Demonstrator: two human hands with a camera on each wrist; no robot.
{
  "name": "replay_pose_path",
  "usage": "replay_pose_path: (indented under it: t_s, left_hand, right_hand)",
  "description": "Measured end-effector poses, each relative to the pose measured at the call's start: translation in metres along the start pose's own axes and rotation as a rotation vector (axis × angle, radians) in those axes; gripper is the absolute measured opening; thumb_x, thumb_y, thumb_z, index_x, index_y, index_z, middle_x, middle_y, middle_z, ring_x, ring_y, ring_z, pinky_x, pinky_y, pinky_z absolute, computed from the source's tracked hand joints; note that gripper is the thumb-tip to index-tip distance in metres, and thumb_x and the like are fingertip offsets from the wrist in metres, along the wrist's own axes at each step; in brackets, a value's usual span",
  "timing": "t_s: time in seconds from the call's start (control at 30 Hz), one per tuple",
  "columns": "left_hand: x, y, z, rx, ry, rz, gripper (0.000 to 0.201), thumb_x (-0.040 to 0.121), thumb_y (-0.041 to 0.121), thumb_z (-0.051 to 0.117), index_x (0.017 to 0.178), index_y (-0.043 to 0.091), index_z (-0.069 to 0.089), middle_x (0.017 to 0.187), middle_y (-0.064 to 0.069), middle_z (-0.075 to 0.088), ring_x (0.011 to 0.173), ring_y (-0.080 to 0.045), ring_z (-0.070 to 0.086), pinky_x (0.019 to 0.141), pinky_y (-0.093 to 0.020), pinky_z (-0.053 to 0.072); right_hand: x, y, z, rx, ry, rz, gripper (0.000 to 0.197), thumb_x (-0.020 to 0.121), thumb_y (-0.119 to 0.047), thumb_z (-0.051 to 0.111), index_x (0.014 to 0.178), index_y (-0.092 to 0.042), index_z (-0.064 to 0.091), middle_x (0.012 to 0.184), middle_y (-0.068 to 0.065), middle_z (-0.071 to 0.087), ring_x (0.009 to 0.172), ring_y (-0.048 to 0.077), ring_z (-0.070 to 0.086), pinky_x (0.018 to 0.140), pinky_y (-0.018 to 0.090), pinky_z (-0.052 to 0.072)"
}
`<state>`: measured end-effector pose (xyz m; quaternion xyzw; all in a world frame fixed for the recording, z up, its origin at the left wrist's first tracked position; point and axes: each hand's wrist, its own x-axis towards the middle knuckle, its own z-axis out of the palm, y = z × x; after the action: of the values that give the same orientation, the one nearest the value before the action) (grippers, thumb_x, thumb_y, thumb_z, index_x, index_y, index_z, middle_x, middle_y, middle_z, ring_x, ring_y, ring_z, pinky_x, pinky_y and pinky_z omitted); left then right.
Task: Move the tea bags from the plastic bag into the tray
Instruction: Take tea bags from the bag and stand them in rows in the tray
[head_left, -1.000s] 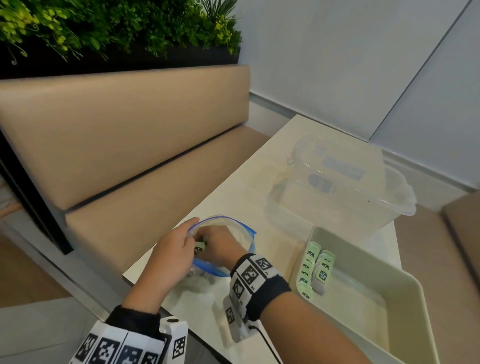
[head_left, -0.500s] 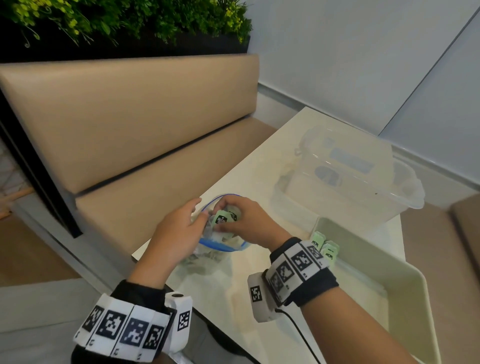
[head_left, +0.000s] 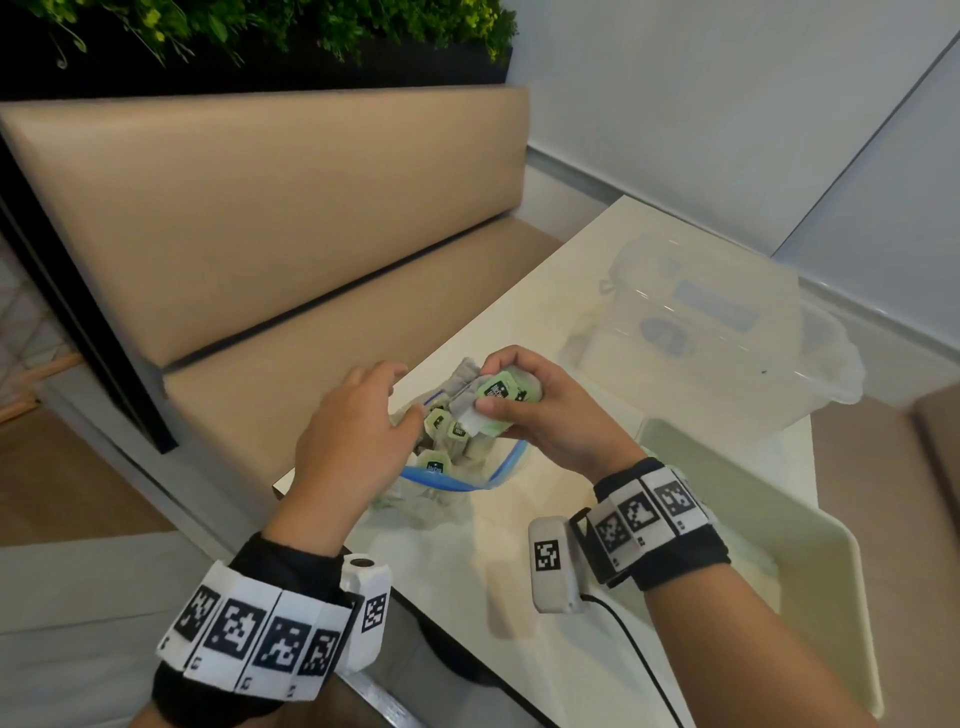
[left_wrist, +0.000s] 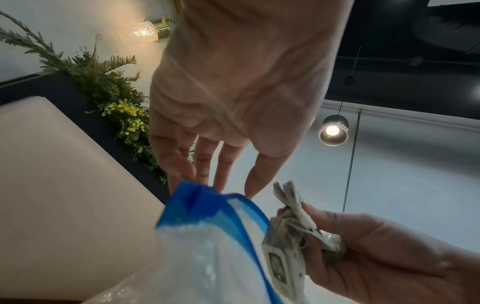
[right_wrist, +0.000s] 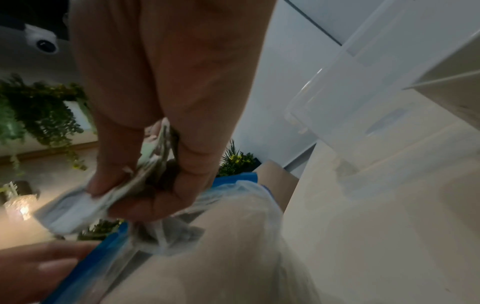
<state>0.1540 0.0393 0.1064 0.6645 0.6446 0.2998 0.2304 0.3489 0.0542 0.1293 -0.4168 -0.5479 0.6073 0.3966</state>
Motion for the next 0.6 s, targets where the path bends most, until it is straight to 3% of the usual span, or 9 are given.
replay_pose_path:
  t_s: [0.17, 0.3, 0.4, 0.43, 0.5, 0.53, 0.6]
  left_hand:
    - [0.000, 0.004, 0.003, -0.080, 0.026, 0.065, 0.041, 0.085, 0.027, 0.064, 0.125, 0.026, 0.054, 0.105, 0.005, 0.050, 0.083, -0.017, 0.049, 0.072, -0.028, 0.035]
    - [-0.003, 0.009, 0.002, -0.099, 0.025, 0.079, 0.039, 0.084, 0.029, 0.065, 0.122, 0.027, 0.055, 0.106, 0.005, 0.052, 0.090, -0.018, 0.054, 0.072, -0.028, 0.036]
    - [-0.008, 0.019, -0.005, -0.192, 0.110, 0.123, 0.030, 0.087, 0.031, 0.061, 0.117, 0.027, 0.058, 0.104, 0.009, 0.051, 0.095, -0.013, 0.052, 0.073, -0.024, 0.036]
    - [-0.009, 0.026, -0.009, -0.311, 0.110, 0.125, 0.027, 0.088, 0.035, 0.060, 0.115, 0.029, 0.058, 0.104, 0.012, 0.053, 0.097, -0.010, 0.053, 0.071, -0.020, 0.039]
    - [-0.014, 0.045, -0.018, -0.694, -0.016, 0.066, 0.033, 0.082, 0.052, 0.060, 0.111, 0.036, 0.057, 0.111, 0.019, 0.056, 0.105, -0.004, 0.055, 0.070, -0.009, 0.045]
    - [-0.016, 0.055, -0.020, -0.900, -0.104, 0.034, 0.046, 0.072, 0.063, 0.062, 0.111, 0.040, 0.057, 0.117, 0.021, 0.057, 0.111, 0.000, 0.054, 0.077, -0.010, 0.047]
    - [-0.018, 0.071, -0.015, -1.184, -0.274, -0.018, 0.076, 0.049, 0.074, 0.070, 0.116, 0.043, 0.055, 0.127, 0.016, 0.058, 0.120, -0.002, 0.052, 0.097, -0.025, 0.044]
  right_hand:
    - [-0.001, -0.014, -0.004, 0.181, 0.020, -0.004, 0.021, 0.076, -0.001, 0.062, 0.089, -0.015, 0.053, 0.089, 0.005, 0.061, 0.080, 0.019, 0.065, 0.065, 0.029, 0.057]
    - [-0.002, -0.023, -0.008, 0.165, 0.021, -0.030, 0.020, 0.076, -0.002, 0.062, 0.089, -0.015, 0.054, 0.090, 0.005, 0.061, 0.078, 0.017, 0.065, 0.065, 0.028, 0.057]
    - [-0.007, -0.035, -0.011, 0.173, 0.028, -0.049, 0.021, 0.074, -0.005, 0.066, 0.088, -0.016, 0.055, 0.089, 0.004, 0.063, 0.078, 0.016, 0.065, 0.065, 0.028, 0.057]
    - [-0.009, -0.041, -0.012, 0.172, 0.033, -0.054, 0.022, 0.071, -0.007, 0.067, 0.087, -0.017, 0.056, 0.088, 0.003, 0.064, 0.078, 0.016, 0.065, 0.065, 0.028, 0.057]
    - [-0.018, -0.059, -0.015, 0.159, 0.031, -0.062, 0.022, 0.068, -0.008, 0.067, 0.086, -0.017, 0.056, 0.085, 0.003, 0.065, 0.075, 0.016, 0.065, 0.062, 0.026, 0.057]
    - [-0.024, -0.069, -0.016, 0.143, 0.024, -0.062, 0.021, 0.069, -0.008, 0.066, 0.086, -0.016, 0.056, 0.083, 0.002, 0.065, 0.073, 0.015, 0.065, 0.060, 0.025, 0.056]
    - [-0.036, -0.085, -0.016, 0.102, -0.003, -0.049, 0.020, 0.072, -0.005, 0.062, 0.088, -0.015, 0.055, 0.080, 0.000, 0.065, 0.070, 0.013, 0.064, 0.059, 0.023, 0.055]
